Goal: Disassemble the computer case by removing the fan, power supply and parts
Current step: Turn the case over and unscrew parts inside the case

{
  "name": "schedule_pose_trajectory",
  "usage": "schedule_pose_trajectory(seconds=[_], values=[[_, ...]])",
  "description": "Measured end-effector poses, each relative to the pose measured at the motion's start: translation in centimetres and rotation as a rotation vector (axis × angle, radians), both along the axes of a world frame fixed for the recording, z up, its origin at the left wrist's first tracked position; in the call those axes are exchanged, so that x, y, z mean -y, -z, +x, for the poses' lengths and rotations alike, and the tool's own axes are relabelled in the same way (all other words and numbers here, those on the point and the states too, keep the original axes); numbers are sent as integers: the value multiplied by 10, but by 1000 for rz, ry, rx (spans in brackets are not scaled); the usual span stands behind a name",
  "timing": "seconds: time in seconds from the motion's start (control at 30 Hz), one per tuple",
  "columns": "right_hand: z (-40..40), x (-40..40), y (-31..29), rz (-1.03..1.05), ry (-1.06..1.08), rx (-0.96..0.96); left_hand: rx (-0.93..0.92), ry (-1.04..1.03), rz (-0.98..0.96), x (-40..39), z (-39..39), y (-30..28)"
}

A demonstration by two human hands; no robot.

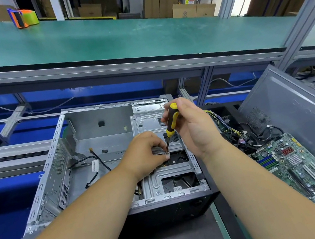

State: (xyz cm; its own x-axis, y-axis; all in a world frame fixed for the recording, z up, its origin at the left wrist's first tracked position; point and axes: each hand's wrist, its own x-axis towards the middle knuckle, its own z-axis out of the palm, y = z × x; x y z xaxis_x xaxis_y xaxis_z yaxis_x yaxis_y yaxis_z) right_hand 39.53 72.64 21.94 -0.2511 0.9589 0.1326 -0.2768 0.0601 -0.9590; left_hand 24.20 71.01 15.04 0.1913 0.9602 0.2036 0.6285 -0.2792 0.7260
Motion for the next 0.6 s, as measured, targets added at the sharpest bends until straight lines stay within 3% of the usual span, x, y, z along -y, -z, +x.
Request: schedule_pose_trajectory(seconds=[0.27,0.6], values=[[-9,2,2,-88,-57,-155,16,4,7,1,-1,1],[-4,-1,3,-38,-16,-32,-8,7,-2,1,-1,0]])
